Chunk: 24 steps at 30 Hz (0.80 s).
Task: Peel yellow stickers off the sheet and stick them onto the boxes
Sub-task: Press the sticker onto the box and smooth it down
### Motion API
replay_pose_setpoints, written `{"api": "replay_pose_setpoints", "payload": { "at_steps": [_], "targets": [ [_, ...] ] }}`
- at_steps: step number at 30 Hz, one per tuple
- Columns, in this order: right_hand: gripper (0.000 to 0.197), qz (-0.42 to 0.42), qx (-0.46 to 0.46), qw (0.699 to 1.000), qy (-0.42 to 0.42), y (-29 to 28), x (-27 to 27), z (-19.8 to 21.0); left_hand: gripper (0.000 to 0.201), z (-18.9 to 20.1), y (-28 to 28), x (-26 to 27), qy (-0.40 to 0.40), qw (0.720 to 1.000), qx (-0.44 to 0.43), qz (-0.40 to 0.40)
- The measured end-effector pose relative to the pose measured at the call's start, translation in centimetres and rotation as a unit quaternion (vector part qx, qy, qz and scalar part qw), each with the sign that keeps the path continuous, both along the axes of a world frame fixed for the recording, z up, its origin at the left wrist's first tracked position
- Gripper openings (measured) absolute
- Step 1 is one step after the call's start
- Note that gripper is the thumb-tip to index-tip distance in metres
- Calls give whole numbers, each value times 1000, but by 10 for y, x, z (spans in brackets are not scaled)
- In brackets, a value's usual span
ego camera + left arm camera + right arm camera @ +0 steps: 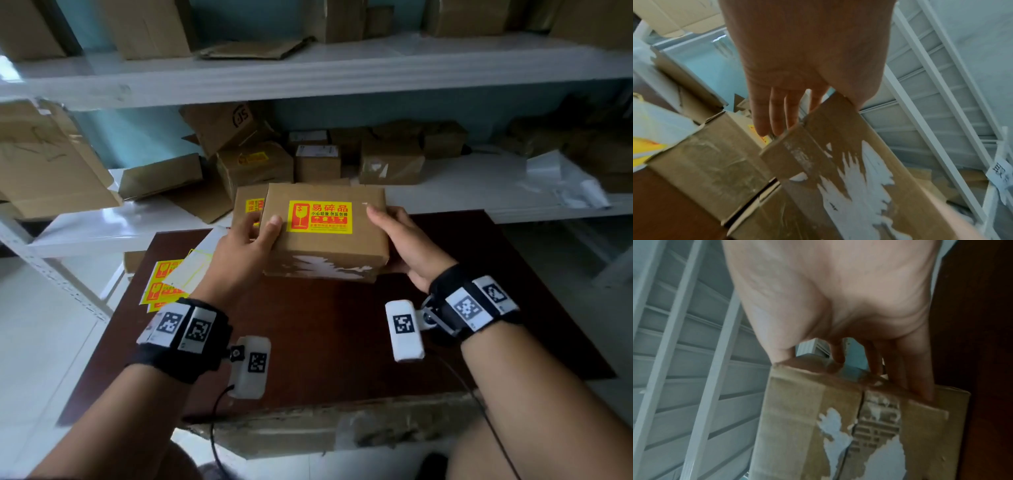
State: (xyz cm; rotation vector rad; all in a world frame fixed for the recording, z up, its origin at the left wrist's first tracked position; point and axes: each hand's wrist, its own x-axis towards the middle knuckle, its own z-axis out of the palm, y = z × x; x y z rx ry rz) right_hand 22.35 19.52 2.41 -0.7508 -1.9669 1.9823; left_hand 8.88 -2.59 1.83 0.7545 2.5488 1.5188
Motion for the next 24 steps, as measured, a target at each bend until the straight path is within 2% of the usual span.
{"api": "replay_pose_setpoints", "payload": {
  "at_steps": [2,3,5,6,8,9,11,12,13,15,20,22,23,24],
  "targets": [
    [33,-10,-17,1000,-12,-3,10,-5,35,-4,-3,14,-127,987,88,-37],
    [26,-8,-20,1000,-21,-4,14,-10,36,-10,-5,22,-169,979,102,-46],
    [23,8,-24,999,-41,-5,20,-21,50,-25,-13,39,-197,971,89,-98],
    [25,16,-29,998,-54,-6,22,-27,62,-32,-18,46,-197,966,73,-151],
    [29,30,-35,996,-82,-4,26,-35,95,-47,-24,48,-174,952,35,-250],
    [30,34,-34,994,-97,-3,27,-38,111,-51,-26,44,-168,949,9,-266],
    [32,45,-14,991,-127,-4,28,-39,134,-52,-25,31,-164,956,-67,-233],
    [32,52,-3,989,-139,-4,27,-41,138,-49,-22,25,-132,959,-129,-214],
    [33,56,7,987,-148,-4,26,-43,138,-48,-20,20,-81,955,-202,-202],
    [35,56,17,986,-156,-5,24,-48,133,-45,-15,13,-5,939,-280,-200],
    [49,69,66,978,-184,-2,21,-56,130,-40,-12,9,25,912,-342,-227],
    [70,81,145,960,-227,1,18,-58,130,-38,-12,8,57,903,-360,-226],
    [83,84,216,939,-256,1,17,-55,130,-38,-12,8,69,900,-367,-226],
    [88,86,299,911,-269,-1,15,-50,131,-38,-12,8,78,897,-371,-226]
  ]
}}
